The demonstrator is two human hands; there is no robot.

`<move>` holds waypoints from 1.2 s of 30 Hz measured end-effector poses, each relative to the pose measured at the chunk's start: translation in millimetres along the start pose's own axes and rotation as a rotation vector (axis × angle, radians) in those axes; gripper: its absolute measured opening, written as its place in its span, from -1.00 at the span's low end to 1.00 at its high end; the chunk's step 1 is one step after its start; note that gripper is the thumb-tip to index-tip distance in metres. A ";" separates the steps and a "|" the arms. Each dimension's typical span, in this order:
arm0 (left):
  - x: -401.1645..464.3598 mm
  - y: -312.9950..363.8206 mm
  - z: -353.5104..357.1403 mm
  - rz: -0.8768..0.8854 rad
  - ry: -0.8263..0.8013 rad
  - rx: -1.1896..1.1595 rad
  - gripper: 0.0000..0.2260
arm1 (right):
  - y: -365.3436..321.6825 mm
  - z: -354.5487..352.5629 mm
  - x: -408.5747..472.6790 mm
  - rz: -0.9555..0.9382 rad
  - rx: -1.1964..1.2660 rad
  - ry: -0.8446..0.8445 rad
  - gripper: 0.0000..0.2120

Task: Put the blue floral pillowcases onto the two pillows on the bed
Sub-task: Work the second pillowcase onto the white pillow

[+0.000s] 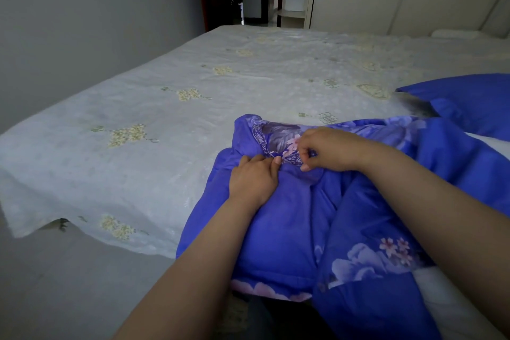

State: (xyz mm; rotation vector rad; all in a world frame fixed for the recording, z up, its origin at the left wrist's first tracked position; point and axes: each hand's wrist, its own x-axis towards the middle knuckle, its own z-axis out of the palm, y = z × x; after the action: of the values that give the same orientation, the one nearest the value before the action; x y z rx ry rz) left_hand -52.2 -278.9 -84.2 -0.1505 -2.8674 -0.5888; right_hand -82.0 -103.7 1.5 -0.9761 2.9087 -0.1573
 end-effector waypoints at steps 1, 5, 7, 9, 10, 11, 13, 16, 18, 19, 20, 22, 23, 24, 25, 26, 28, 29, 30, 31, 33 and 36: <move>-0.5 0.8 -0.1 0.000 -0.007 -0.003 -0.61 | -1.5 0.3 0.3 0.015 -0.023 0.024 -0.80; -1.2 1.0 -0.9 0.005 -0.017 -0.008 -0.59 | -1.1 -4.0 -0.3 0.058 0.008 -0.043 -0.82; -1.4 0.1 -0.4 -0.003 -0.035 0.000 -0.58 | -2.8 -4.8 2.9 0.091 -0.085 -0.062 -0.84; -2.0 0.2 -0.7 -0.012 -0.065 -0.011 -0.55 | -7.4 -3.7 7.6 0.098 -0.196 -0.016 -0.87; -2.4 0.8 -1.5 -0.016 -0.079 -0.027 -0.54 | -8.4 -4.0 10.9 0.093 -0.229 0.014 -0.88; -3.1 1.1 -2.1 -0.015 -0.087 -0.040 -0.53 | -10.1 -5.6 13.5 0.089 -0.243 0.021 -0.88; -3.3 0.9 -3.2 -0.015 -0.095 -0.056 -0.52 | -10.5 -12.2 17.3 0.084 -0.202 -0.046 -0.90; -3.1 -0.1 -3.2 -0.028 -0.095 -0.074 -0.50 | -7.5 -23.2 18.0 0.097 -0.052 -0.272 -0.79; -3.0 -0.1 -3.1 -0.035 -0.093 -0.084 -0.50 | -4.7 -22.9 20.4 0.086 -0.107 -0.319 -0.79; -2.5 -0.2 -3.1 -0.036 -0.092 -0.088 -0.50 | -3.5 -20.4 22.4 0.075 -0.160 -0.308 -0.83; -2.6 -0.3 -2.8 -0.036 -0.092 -0.094 -0.50 | -2.6 -17.4 23.7 0.069 -0.204 -0.289 -0.85; -2.2 -0.7 -2.9 -0.038 -0.092 -0.106 -0.50 | -2.4 -15.2 23.9 0.064 -0.236 -0.250 -0.83; -2.0 -1.0 -3.0 -0.040 -0.095 -0.114 -0.50 | -0.8 -15.3 23.0 0.066 -0.202 -0.245 -0.83; -1.6 -1.2 -2.9 -0.044 -0.096 -0.120 -0.50 | 0.9 -16.5 21.5 0.073 -0.133 -0.257 -0.83; -1.5 -1.0 -2.9 -0.047 -0.095 -0.125 -0.50 | 2.3 -17.1 20.2 0.086 -0.062 -0.273 -0.82; -1.4 -0.6 -3.2 -0.049 -0.092 -0.130 -0.51 | 2.6 -17.2 19.3 0.097 -0.033 -0.285 -0.80; -2.0 -0.2 -3.4 -0.051 -0.084 -0.137 -0.51 | 2.5 -13.9 20.3 0.097 -0.133 -0.280 -0.82; -2.5 -0.3 -3.5 -0.050 -0.084 -0.141 -0.52 | 1.4 -12.0 21.1 0.097 -0.200 -0.261 -0.82; -2.5 -0.6 -3.7 -0.048 -0.083 -0.146 -0.51 | -0.1 -12.3 21.5 0.098 -0.239 -0.235 -0.81; -2.3 -1.2 -3.6 -0.048 -0.083 -0.153 -0.51 | -1.3 -13.8 21.2 0.093 -0.231 -0.194 -0.81; -1.3 -2.1 -3.7 -0.049 -0.081 -0.161 -0.49 | -3.3 -19.8 20.3 0.059 -0.149 -0.050 -0.84; 0.0 -1.2 -3.0 -0.045 -0.074 -0.168 -0.49 | -13.0 -21.9 22.8 -0.022 -0.214 0.160 -0.88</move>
State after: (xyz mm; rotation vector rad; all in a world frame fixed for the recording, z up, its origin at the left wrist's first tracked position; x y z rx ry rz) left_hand -51.8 -281.1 -82.0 -0.1363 -2.8966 -0.8500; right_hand -94.5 -126.2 24.0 -1.0723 3.1122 0.0815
